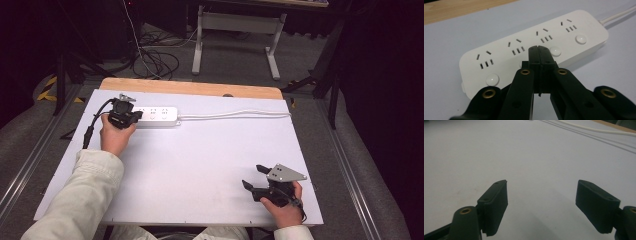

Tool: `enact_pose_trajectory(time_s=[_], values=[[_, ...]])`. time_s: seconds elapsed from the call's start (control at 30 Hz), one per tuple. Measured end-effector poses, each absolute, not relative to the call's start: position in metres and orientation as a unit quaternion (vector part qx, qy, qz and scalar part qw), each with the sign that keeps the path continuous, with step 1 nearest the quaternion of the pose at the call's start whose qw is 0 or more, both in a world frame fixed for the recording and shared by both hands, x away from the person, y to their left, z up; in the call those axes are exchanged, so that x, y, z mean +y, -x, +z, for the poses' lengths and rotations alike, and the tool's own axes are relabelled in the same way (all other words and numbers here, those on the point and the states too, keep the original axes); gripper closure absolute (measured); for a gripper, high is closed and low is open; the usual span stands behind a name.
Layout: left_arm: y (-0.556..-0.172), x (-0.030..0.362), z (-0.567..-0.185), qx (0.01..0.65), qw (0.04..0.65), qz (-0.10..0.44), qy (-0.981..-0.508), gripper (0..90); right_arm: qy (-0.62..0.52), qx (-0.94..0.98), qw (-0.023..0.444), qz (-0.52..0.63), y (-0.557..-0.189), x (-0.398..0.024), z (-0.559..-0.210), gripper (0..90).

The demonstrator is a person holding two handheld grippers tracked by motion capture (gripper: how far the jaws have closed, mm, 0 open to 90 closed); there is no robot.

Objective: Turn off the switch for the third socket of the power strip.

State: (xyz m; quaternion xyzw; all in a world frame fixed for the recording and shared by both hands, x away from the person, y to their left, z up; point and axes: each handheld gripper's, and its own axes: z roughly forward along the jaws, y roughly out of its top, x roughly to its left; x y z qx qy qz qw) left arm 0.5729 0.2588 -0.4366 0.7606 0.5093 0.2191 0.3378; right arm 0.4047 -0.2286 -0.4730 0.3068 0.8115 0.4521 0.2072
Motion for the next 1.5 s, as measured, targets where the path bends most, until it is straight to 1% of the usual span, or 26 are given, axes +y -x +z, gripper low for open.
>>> enact_pose_trajectory(time_s=[0.13,0.4,0.53,0.63,0.93,1.0,1.17,1.23,1.33,1.5], values=[[-0.567,0.26,-0.428,0.508,0.348,0.215,-0.758,89.9,-0.307,0.81,0.21,0.452,-0.404,-0.229,-0.472,26.4],[-0.558,0.267,-0.413,0.512,0.355,0.223,-0.749,89.8,-0.308,0.811,0.21,0.451,-0.404,-0.229,-0.472,26.4],[-0.554,0.267,-0.407,0.507,0.357,0.225,-0.752,89.7,-0.309,0.81,0.21,0.452,-0.404,-0.229,-0.472,26.4],[-0.549,0.266,-0.402,0.493,0.352,0.237,-0.76,88.7,-0.309,0.81,0.211,0.452,-0.404,-0.229,-0.472,26.4],[-0.542,0.273,-0.394,0.493,0.361,0.228,-0.758,86.8,-0.31,0.811,0.21,0.45,-0.404,-0.228,-0.472,26.4],[-0.54,0.272,-0.392,0.489,0.366,0.224,-0.759,82.7,-0.309,0.812,0.208,0.449,-0.405,-0.228,-0.472,26.4],[-0.53,0.268,-0.385,0.477,0.383,0.222,-0.759,64.9,-0.309,0.811,0.209,0.45,-0.405,-0.229,-0.473,26.3],[-0.525,0.268,-0.38,0.469,0.399,0.214,-0.759,60.6,-0.31,0.811,0.21,0.45,-0.405,-0.229,-0.473,26.2],[-0.516,0.269,-0.373,0.454,0.417,0.207,-0.76,57.1,-0.309,0.811,0.21,0.45,-0.404,-0.229,-0.473,26.2],[-0.499,0.27,-0.364,0.432,0.434,0.201,-0.765,43.9,-0.309,0.811,0.211,0.45,-0.405,-0.228,-0.472,26.2]])
